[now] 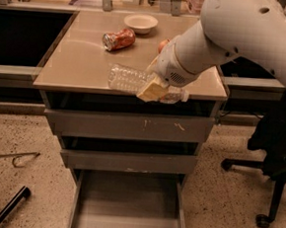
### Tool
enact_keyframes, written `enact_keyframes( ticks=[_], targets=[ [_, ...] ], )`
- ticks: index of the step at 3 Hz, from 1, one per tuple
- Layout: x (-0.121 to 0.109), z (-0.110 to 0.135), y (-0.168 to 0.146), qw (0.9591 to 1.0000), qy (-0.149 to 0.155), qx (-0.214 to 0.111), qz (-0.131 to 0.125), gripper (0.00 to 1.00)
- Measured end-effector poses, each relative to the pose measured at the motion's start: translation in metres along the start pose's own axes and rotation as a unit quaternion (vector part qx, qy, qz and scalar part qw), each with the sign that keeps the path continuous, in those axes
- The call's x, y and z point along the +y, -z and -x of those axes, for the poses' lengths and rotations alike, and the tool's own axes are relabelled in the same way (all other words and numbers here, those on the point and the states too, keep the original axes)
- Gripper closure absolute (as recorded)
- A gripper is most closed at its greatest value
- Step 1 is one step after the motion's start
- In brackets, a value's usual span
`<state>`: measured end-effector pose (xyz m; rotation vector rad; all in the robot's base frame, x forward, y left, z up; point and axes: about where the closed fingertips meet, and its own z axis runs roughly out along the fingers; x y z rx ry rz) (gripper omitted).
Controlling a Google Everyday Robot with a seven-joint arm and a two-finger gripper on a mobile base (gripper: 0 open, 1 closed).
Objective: Place water bottle into bottom drawer
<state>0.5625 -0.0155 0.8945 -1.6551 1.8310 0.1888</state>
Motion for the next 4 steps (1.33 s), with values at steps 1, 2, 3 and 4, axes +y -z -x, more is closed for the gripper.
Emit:
enact_keyframes(
  ticks=[1,2,3,4],
  targets=[
    [0.043,-0.023,-0.021,0.9992,-0.033,0.003,0.02,1.0],
    [0.085,-0.048,-0.041,0.9972,-0.057,0.015,0.045,1.0],
    [0.129,-0.081,-0.058,0.9932,-0.086,0.023,0.075,1.0],
    [0.129,-0.081,-0.058,0.9932,-0.086,0.023,0.075,1.0]
  ],
)
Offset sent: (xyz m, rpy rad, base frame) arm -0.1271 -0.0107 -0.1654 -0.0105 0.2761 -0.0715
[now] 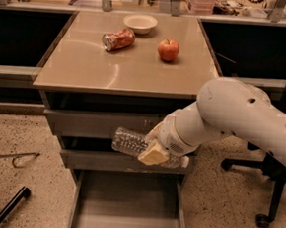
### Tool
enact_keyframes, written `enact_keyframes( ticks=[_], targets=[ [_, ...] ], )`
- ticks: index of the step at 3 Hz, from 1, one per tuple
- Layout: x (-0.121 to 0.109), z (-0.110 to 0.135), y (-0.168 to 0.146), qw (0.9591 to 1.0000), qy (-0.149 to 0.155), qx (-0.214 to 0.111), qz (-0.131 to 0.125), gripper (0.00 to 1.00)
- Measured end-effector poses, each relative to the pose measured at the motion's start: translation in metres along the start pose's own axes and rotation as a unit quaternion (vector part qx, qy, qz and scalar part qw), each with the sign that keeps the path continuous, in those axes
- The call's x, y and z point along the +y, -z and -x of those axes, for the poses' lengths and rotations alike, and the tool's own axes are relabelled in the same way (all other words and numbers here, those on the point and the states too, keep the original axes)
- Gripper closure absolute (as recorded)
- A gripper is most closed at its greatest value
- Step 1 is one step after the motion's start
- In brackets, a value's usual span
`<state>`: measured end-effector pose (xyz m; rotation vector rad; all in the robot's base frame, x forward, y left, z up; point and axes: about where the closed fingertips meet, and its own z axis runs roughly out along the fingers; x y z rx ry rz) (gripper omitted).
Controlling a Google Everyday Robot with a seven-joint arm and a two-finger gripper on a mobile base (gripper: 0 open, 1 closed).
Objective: Place water bottle into bottom drawer
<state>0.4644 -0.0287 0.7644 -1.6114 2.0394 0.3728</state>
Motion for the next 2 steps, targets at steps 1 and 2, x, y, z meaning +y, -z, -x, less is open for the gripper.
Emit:
enact_keyframes(
  ticks=[1,2],
  targets=[
    [0.003,-0.005,-0.027,0.9995,-0.013,-0.029,0.001,1.0],
    [0.053,-0.029,-0.124,0.9944,-0.056,-0.065,0.063,1.0]
  ],
)
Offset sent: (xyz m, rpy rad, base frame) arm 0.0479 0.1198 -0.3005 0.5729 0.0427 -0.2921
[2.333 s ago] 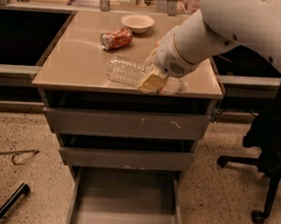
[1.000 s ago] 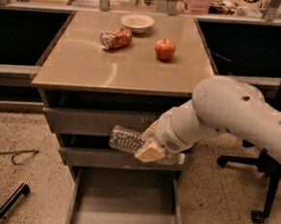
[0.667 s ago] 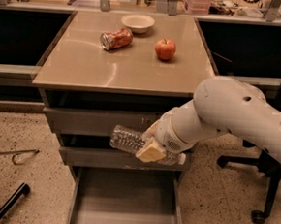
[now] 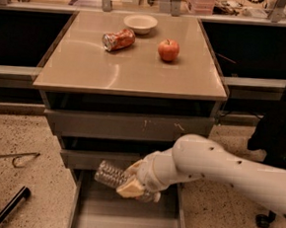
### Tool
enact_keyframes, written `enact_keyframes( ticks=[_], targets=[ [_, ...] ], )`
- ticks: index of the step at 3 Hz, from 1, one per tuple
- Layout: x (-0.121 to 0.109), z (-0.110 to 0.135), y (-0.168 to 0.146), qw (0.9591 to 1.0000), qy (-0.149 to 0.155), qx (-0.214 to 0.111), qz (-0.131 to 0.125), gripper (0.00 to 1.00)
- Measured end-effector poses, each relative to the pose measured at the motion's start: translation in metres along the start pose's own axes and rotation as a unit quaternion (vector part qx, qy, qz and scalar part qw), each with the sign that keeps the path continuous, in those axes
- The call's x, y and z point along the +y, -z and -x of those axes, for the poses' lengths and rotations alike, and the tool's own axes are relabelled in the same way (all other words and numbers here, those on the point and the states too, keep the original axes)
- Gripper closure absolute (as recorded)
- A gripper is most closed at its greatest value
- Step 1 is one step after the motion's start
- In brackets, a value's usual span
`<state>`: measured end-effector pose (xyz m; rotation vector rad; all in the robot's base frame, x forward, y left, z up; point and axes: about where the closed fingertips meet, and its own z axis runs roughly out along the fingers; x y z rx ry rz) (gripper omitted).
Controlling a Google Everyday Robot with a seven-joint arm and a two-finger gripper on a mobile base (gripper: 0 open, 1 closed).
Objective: Place water bottle into bottom drawer
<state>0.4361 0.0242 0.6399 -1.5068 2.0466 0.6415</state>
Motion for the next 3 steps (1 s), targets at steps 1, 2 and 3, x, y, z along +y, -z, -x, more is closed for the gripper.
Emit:
enact_keyframes(
  ticks=[1,2,3],
  targets=[
    [0.022,-0.039,-0.089,0.9984,-0.035,-0.018,0.04,1.0],
    [0.018,-0.045,-0.116,0.9963,-0.061,-0.046,0.038,1.0],
    [0.018,-0.045,-0.116,0.9963,-0.061,-0.046,0.038,1.0]
  ],
)
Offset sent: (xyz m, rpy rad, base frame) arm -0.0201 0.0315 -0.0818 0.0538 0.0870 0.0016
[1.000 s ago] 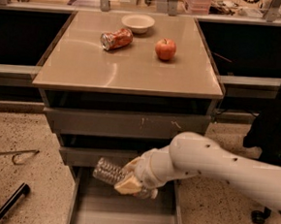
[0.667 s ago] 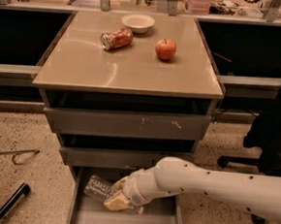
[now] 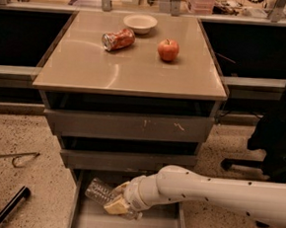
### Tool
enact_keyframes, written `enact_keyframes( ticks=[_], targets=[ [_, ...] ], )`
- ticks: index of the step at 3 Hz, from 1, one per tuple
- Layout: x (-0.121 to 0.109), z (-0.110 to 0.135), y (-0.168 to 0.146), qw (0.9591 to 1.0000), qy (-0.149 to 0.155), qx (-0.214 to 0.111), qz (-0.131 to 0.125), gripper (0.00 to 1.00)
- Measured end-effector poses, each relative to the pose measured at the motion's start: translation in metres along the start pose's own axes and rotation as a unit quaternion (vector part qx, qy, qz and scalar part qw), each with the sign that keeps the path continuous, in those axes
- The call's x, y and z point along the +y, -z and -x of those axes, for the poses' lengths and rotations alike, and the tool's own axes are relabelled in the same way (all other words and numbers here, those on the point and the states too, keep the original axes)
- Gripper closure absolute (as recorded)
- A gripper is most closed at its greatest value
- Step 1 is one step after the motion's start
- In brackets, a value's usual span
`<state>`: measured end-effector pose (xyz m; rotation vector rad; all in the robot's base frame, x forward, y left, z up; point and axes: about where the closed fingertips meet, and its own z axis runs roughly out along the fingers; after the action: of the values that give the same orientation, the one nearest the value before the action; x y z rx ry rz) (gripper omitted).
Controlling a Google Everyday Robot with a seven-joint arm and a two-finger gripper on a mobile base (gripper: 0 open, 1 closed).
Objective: Place water bottle into bottom drawer
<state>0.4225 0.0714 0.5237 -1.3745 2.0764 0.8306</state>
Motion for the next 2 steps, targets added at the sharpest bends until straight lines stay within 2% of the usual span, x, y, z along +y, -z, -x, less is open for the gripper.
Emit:
enact_keyframes(
  ticks=[1,2],
  targets=[
    [0.0,-0.001,-0.005,1.0,0.002,-0.008,0.001,1.0],
    [-0.022,-0.011,-0.048,0.9992,0.03,-0.026,-0.009,1.0]
  ],
)
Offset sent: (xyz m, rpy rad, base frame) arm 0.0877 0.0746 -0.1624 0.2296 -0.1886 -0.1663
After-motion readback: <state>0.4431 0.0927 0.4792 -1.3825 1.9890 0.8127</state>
